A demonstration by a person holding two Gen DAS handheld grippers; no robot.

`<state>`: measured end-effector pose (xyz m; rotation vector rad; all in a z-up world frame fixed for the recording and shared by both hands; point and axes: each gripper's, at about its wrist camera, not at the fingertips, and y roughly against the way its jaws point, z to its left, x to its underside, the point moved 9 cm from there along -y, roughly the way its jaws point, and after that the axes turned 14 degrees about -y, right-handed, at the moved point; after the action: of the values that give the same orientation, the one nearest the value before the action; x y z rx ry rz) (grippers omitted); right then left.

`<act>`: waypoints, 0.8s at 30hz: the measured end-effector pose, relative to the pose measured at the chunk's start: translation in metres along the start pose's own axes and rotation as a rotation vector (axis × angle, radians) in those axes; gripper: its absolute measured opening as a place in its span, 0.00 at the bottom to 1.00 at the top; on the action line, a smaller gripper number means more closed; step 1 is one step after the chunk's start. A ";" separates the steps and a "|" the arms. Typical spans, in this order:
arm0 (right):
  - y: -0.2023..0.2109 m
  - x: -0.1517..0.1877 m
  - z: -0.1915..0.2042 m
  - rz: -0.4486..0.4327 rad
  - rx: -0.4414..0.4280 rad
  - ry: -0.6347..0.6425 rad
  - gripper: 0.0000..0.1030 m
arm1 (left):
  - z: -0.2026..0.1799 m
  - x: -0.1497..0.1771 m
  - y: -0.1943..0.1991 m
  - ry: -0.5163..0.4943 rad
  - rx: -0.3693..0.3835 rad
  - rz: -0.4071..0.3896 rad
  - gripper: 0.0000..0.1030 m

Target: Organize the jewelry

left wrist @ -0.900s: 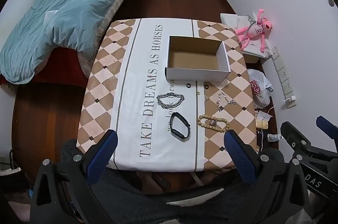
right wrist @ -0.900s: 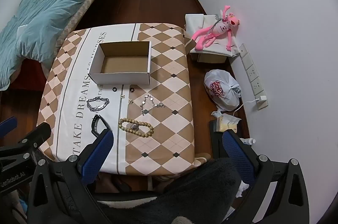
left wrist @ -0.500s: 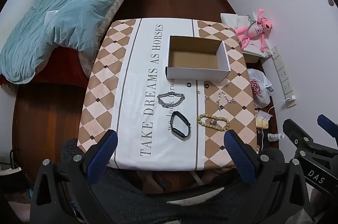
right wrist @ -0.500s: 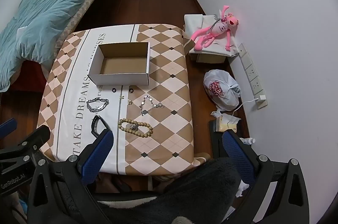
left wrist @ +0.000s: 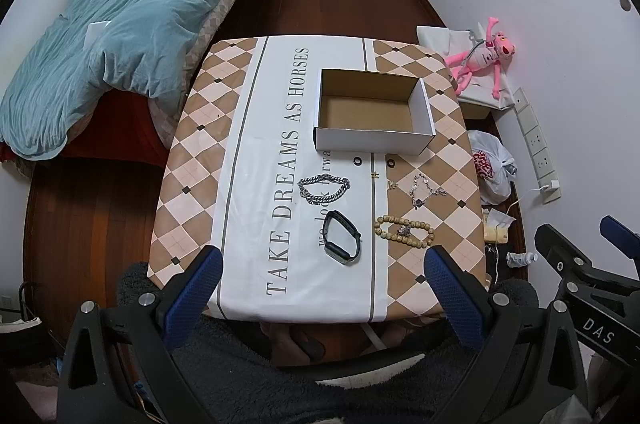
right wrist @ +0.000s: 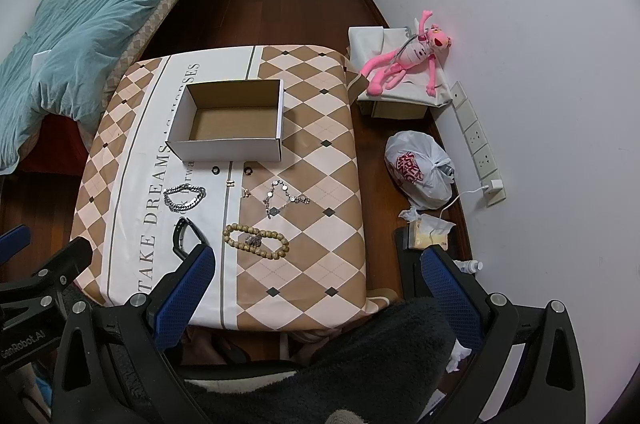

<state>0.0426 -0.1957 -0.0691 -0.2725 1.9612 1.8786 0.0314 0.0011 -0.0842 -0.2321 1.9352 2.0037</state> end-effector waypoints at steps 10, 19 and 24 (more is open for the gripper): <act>0.000 0.001 -0.001 0.001 0.000 0.000 1.00 | 0.003 -0.004 0.009 0.003 -0.002 -0.002 1.00; 0.003 -0.001 -0.002 -0.001 -0.001 -0.002 1.00 | 0.003 -0.006 0.012 0.004 -0.004 -0.005 1.00; 0.002 0.000 -0.002 -0.001 -0.002 -0.001 1.00 | 0.004 -0.008 0.015 0.003 -0.004 -0.007 1.00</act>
<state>0.0412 -0.1976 -0.0672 -0.2732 1.9586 1.8795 0.0344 0.0034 -0.0669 -0.2424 1.9298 2.0040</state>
